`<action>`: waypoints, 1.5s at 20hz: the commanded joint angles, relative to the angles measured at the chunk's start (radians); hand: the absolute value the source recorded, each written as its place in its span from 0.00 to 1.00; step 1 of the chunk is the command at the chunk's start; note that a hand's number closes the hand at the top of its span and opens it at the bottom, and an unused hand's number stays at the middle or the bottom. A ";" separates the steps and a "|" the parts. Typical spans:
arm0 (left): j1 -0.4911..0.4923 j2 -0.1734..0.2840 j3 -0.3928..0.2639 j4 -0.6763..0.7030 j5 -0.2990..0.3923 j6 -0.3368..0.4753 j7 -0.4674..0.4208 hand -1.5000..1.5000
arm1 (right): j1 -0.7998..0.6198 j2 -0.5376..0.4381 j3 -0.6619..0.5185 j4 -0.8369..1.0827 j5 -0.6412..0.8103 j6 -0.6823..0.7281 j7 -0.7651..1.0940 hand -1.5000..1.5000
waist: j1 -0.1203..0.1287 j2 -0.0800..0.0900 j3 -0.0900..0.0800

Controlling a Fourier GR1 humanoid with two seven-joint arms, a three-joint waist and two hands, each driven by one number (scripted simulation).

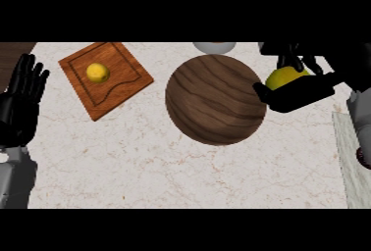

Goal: Pick the pear from the placemat and place it in the bowl

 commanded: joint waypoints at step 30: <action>0.005 0.008 0.030 0.003 0.011 -0.019 -0.009 0.50 | 0.098 0.290 -0.231 0.603 0.175 -0.753 -0.579 0.00 | -0.018 -0.003 0.002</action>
